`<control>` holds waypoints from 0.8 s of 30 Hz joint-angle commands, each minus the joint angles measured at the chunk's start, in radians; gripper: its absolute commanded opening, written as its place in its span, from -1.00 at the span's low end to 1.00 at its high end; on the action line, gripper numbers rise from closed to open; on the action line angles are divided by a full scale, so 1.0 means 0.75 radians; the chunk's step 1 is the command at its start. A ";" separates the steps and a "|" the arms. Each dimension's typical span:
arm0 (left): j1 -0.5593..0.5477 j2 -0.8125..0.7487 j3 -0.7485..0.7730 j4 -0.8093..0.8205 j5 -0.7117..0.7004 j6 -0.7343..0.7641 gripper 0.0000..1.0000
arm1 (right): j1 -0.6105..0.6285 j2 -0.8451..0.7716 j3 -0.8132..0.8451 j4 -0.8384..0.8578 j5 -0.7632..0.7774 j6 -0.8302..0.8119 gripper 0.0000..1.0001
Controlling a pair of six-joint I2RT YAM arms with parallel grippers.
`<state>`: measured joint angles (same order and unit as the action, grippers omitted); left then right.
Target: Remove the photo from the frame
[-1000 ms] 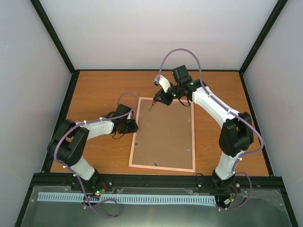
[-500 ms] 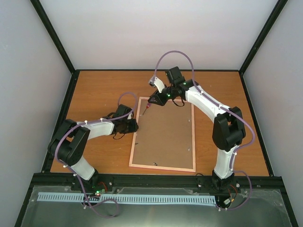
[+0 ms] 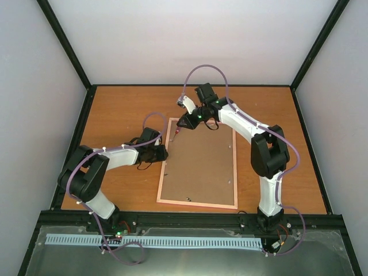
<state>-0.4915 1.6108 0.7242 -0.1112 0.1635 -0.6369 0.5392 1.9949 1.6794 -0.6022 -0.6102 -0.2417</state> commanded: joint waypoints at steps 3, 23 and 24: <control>-0.009 0.027 -0.045 -0.008 -0.020 -0.049 -0.98 | 0.011 0.040 0.064 0.012 -0.021 0.034 -0.94; -0.009 0.037 -0.050 0.002 -0.017 -0.049 -0.99 | 0.015 0.086 0.088 -0.009 0.002 0.053 -0.95; -0.009 0.035 -0.051 0.002 -0.016 -0.049 -0.98 | 0.019 0.085 0.090 -0.020 -0.041 0.034 -0.94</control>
<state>-0.4931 1.6070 0.7151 -0.0967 0.1635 -0.6380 0.5400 2.0373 1.7203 -0.6025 -0.5850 -0.1917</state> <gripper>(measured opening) 0.174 0.205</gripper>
